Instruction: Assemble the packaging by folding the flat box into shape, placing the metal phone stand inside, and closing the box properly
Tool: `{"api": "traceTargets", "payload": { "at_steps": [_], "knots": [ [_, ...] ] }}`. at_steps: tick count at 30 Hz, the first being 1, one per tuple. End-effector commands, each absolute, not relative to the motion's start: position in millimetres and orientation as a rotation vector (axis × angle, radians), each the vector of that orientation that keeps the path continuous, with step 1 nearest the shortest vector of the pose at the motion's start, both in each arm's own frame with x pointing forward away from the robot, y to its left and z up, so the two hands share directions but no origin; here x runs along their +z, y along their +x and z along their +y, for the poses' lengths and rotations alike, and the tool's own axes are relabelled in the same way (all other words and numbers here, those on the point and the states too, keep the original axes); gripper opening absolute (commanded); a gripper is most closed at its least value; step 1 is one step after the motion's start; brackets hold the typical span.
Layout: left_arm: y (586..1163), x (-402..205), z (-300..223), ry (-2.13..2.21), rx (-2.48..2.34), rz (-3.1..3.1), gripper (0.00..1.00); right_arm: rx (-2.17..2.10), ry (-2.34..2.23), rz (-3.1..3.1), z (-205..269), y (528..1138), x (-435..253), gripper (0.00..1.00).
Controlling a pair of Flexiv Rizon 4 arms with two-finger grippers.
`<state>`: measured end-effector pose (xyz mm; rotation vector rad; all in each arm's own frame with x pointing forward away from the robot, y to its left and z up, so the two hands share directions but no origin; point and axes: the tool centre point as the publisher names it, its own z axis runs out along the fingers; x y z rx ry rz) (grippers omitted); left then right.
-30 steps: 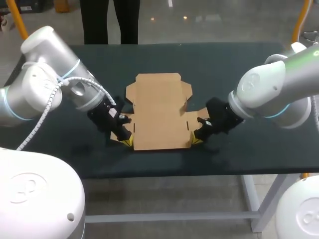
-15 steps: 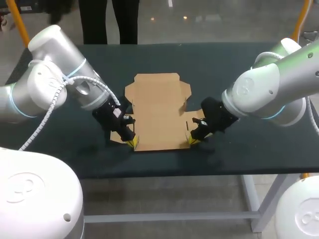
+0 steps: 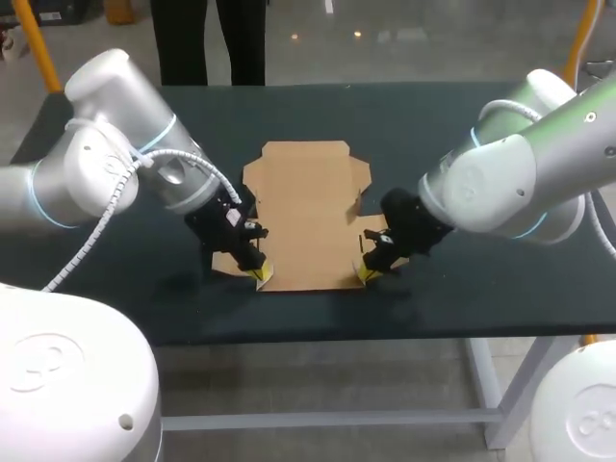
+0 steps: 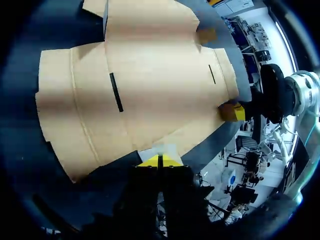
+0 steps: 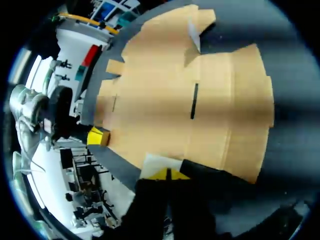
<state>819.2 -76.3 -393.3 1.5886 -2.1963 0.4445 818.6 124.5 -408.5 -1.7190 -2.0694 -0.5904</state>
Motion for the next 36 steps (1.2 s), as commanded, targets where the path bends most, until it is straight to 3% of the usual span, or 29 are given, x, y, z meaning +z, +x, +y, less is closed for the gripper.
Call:
{"api": "traceTargets", "payload": {
  "at_steps": [1,36],
  "knots": [
    [814,-394,-82,1.632,0.441,-2.211,0.00,-0.563,-1.758,-2.099,130,817,-410,0.00],
    [808,-419,-93,1.871,0.477,-2.239,0.00,-0.437,-1.904,-2.217,142,821,-430,0.00]
  ]
}}
